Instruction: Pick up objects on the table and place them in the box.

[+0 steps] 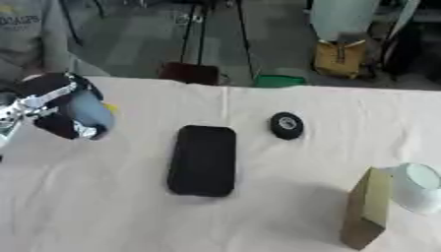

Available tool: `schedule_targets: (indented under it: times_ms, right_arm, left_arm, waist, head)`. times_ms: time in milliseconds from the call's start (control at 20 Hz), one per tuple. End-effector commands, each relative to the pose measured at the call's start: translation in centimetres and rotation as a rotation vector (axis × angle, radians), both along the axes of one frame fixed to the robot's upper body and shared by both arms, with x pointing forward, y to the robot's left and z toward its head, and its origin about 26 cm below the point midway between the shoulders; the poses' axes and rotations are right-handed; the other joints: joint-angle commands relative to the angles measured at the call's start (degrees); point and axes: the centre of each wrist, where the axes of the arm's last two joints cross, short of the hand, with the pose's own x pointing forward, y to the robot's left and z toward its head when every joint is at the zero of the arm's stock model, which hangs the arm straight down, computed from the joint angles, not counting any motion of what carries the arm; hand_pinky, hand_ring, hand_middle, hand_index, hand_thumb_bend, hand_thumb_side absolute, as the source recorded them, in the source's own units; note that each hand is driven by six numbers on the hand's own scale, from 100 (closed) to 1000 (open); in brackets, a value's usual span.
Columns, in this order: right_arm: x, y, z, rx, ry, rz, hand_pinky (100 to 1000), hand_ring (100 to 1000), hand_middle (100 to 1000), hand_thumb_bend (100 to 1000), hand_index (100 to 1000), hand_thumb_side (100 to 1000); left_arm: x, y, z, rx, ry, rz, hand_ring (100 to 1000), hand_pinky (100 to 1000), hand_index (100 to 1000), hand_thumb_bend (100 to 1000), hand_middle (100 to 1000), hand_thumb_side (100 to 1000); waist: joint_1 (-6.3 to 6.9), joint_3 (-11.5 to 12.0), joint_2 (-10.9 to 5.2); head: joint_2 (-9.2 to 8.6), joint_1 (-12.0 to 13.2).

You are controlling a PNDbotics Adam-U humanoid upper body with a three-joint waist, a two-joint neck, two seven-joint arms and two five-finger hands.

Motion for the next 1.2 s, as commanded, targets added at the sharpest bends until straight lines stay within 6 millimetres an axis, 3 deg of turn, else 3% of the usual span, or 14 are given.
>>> schedule_targets:
  times_ms: [50, 250, 350, 650, 950, 1200]
  right_arm:
    - [-0.1, 0.2, 1.0, -0.02, -0.026, 0.023, 588, 582, 769, 593, 850, 564]
    - [0.0, 0.4, 1.1, -0.017, -0.026, 0.04, 588, 582, 769, 593, 850, 563]
    - [0.0, 0.4, 1.1, -0.016, -0.026, 0.043, 588, 582, 769, 593, 850, 563]
    - [0.2, 0.7, 1.1, -0.013, -0.023, 0.069, 588, 581, 769, 592, 850, 562]
    - [0.3, 0.8, 1.2, -0.011, -0.022, 0.078, 587, 580, 769, 590, 850, 562]
    - [0.3, 0.8, 1.2, -0.011, -0.022, 0.078, 587, 578, 769, 589, 850, 561]
  left_arm:
    - [1.1, -2.2, 1.2, 0.014, 0.003, -0.079, 444, 100, 752, 100, 646, 175]
    - [3.4, -7.6, 1.8, 0.069, 0.027, -0.215, 455, 100, 753, 100, 654, 161]
    - [3.9, -8.5, 1.6, 0.087, 0.028, -0.236, 457, 100, 755, 100, 656, 155]
    - [5.0, -14.1, 0.6, 0.187, 0.028, -0.368, 467, 100, 757, 100, 663, 141]
    - [5.0, -16.5, -1.9, 0.215, 0.021, -0.45, 474, 100, 758, 100, 663, 144]
    - [4.9, -16.9, -4.3, 0.266, 0.038, -0.465, 501, 100, 767, 139, 682, 150]
  waist:
    - [-0.06, -0.13, -0.84]
    - [-0.2, -0.55, -0.96]
    - [-0.23, -0.57, -0.97]
    - [-0.37, -1.65, -1.13]
    - [-0.28, -2.08, -1.1]
    - [-0.23, -2.28, -1.06]
  head:
    - [0.38, 0.01]
    - [0.7, 0.27]
    - [0.76, 0.25]
    - [0.98, 1.08]
    - [1.04, 1.62]
    - [1.18, 1.71]
